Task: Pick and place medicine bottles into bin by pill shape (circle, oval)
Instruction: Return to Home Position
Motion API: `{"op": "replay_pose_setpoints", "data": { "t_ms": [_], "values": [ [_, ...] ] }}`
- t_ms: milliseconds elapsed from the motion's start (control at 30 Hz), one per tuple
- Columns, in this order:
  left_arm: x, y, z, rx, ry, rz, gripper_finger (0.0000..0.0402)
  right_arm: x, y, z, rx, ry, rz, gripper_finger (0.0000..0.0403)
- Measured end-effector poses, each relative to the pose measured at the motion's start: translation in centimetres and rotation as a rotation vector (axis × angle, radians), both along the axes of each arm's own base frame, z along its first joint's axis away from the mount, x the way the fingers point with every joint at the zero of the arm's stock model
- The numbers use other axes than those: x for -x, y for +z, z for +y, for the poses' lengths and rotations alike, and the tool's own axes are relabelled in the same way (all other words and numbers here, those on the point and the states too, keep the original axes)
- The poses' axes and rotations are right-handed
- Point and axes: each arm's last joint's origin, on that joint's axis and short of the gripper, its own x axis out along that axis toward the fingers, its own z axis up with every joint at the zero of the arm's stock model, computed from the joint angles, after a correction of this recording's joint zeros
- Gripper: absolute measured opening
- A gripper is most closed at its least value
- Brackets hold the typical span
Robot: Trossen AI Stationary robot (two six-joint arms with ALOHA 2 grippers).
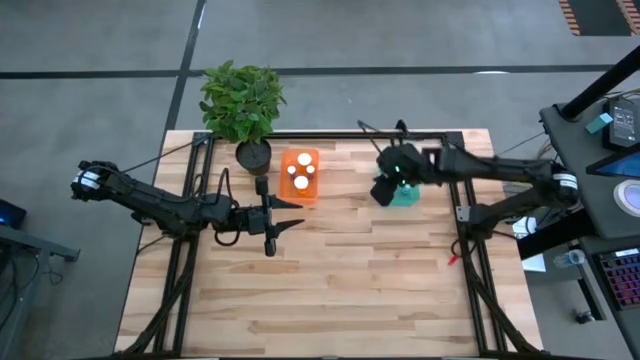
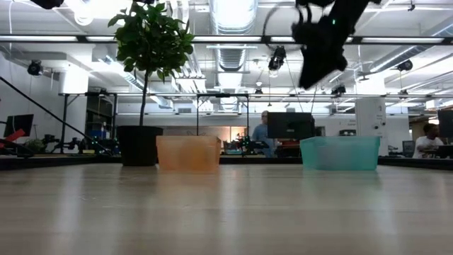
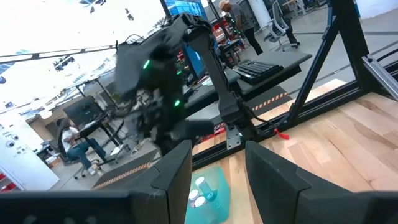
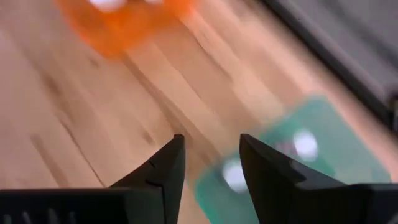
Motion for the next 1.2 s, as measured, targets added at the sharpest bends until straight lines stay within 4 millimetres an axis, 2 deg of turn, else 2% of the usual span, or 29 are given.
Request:
{"op": "replay_pose_setpoints", "data": {
  "t_ms": [267, 467, 600, 900, 1200],
  "values": [
    [0.0, 0.0, 0.0, -0.001, 0.000, 0.002, 0.0132, -1.6, 2.3, 6.9, 0.329, 0.275, -0.262, 0.0120],
    [-0.1, -0.9, 0.1, -0.026, 0.029, 0.085, 0.0132, -2.1, 2.9, 9.6, 0.497, 0.487, -0.320, 0.0107],
    [0.5, -0.9, 0.2, -0.006, 0.042, 0.130, 0.0132, -1.6, 2.4, 9.8, 0.559, 0.551, -0.352, 0.0100],
    [2.5, -0.2, 0.7, 0.022, 0.042, 0.154, 0.0132, 1.4, 0.1, 9.4, 0.585, 0.555, -0.462, 0.0085],
    [5.1, -1.7, 1.4, 0.046, 0.044, 0.137, 0.0132, 4.6, -2.1, 8.9, 0.608, 0.525, -0.569, 0.0075]
  ]
}}
